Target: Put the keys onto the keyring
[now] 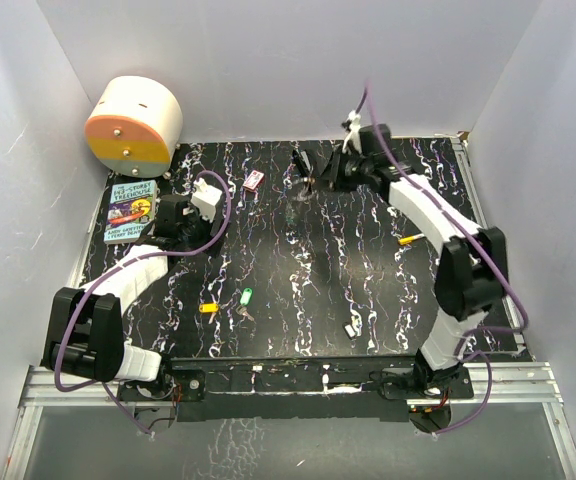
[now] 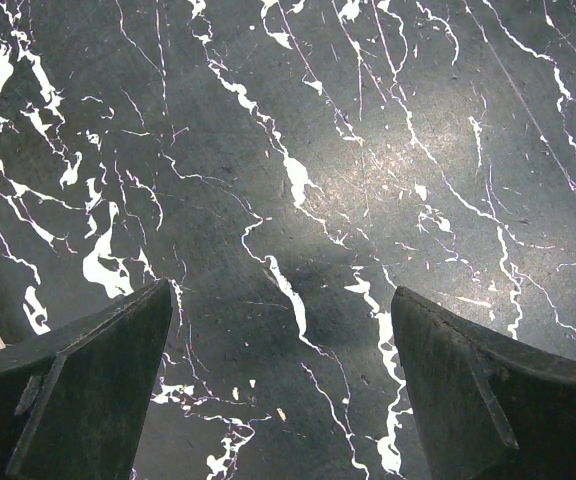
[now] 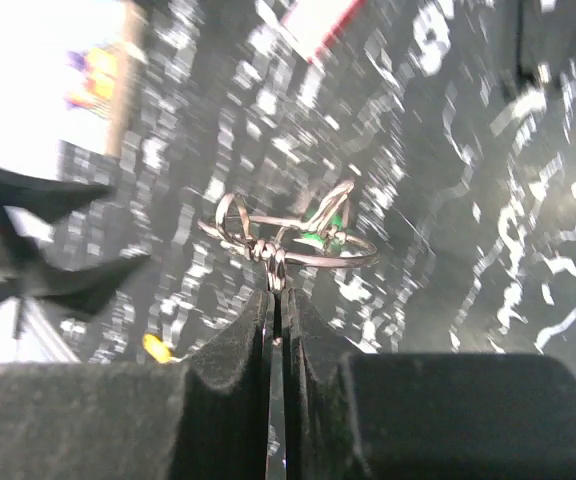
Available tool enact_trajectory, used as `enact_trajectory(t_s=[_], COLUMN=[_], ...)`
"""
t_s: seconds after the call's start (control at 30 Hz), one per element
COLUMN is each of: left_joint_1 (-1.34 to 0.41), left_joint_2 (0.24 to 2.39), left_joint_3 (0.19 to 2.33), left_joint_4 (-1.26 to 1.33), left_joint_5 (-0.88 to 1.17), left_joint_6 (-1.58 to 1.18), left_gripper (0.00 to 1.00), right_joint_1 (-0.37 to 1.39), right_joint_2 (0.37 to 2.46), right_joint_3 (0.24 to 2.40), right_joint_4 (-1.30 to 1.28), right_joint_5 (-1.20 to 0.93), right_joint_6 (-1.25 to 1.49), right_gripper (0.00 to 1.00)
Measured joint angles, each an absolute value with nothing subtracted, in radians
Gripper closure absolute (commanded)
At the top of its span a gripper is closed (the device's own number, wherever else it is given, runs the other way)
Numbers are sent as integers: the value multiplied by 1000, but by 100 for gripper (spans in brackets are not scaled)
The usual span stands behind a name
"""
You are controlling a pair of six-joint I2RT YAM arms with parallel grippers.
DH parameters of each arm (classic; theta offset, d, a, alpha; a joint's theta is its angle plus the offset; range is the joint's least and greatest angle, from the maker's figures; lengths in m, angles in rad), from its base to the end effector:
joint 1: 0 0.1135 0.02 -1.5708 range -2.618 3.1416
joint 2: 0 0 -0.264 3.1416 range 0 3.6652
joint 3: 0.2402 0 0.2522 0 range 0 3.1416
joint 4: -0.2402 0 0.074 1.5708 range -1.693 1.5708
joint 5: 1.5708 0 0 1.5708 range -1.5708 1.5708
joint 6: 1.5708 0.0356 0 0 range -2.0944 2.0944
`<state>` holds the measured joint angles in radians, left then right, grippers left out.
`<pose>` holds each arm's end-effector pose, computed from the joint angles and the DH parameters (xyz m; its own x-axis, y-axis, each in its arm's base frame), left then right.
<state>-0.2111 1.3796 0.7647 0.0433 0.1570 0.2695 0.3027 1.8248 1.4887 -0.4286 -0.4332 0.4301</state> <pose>0.2886 -0.0675 0.2213 -0.4205 0.3591 -0.8332 0.4643 0.8742 0.1424 0.3908 0.1377 0.2713 -0.8340 0.1360 -0.5347 -0.2332 0.7914 0.5650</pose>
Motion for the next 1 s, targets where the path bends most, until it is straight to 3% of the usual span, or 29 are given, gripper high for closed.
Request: enact_trajectory(t_s=[0.2,0.5,0.8,1.0], left_joint_1=[-211,-211,-211,-211], left_joint_2=[1378,1378,1378,1378], left_joint_3=[765,765,765,765], left_joint_4=[44,44,44,44], left_joint_5=[157,156,156,156], left_joint_6=[270,270,269,269], left_gripper=[10,10,10,10], right_joint_1=[214,166,175,175], right_joint_2=[1651,1846,1765,1740], right_joint_3=[1403,1085,1077,1117], right_joint_4=[-213,-166,-176,-236], right_joint_5=[-535,-536,-515,-481], right_joint_6=[514,495,400,345], right_gripper=[93,93,93,73])
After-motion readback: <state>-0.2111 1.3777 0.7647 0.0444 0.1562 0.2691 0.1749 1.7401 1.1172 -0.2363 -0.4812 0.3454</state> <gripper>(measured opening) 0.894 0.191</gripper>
